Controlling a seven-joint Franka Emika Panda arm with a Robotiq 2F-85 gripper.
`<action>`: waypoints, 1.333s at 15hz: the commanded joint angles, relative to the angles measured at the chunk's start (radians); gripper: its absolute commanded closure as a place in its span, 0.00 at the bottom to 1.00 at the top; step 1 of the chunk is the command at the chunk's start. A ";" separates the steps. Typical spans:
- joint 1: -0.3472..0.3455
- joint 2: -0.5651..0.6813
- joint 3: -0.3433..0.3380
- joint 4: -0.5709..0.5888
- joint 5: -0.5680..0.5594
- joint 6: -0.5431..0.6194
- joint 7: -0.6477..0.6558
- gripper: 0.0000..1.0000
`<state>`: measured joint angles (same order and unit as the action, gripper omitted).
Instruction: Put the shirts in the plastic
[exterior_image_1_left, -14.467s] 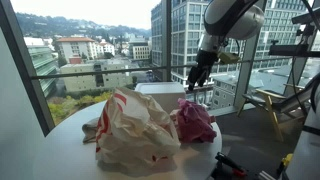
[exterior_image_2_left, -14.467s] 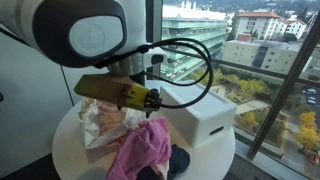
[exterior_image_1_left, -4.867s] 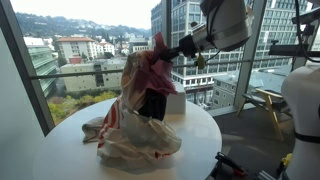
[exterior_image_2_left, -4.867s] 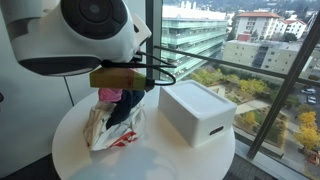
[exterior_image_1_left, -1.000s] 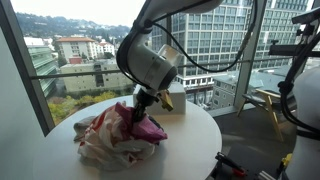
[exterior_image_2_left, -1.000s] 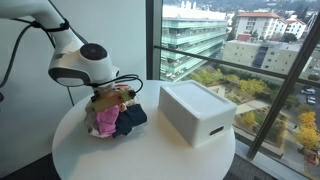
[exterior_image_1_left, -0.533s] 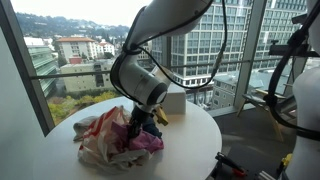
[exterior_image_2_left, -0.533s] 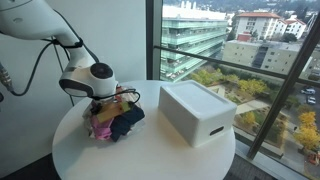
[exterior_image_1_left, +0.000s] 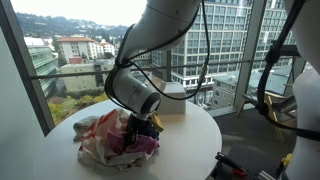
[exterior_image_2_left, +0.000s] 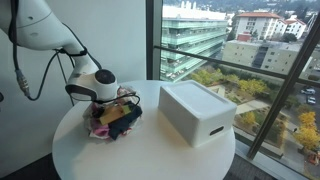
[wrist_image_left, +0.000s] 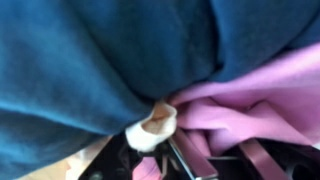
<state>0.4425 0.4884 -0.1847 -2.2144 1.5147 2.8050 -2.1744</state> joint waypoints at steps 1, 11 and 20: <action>0.009 -0.021 -0.010 -0.021 -0.014 0.027 0.013 0.40; -0.004 -0.317 -0.080 -0.230 -0.032 0.125 0.098 0.00; -0.058 -0.461 -0.034 -0.526 -0.457 0.004 0.408 0.00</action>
<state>0.3635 0.1256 -0.2196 -2.6541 1.1354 2.8406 -1.8207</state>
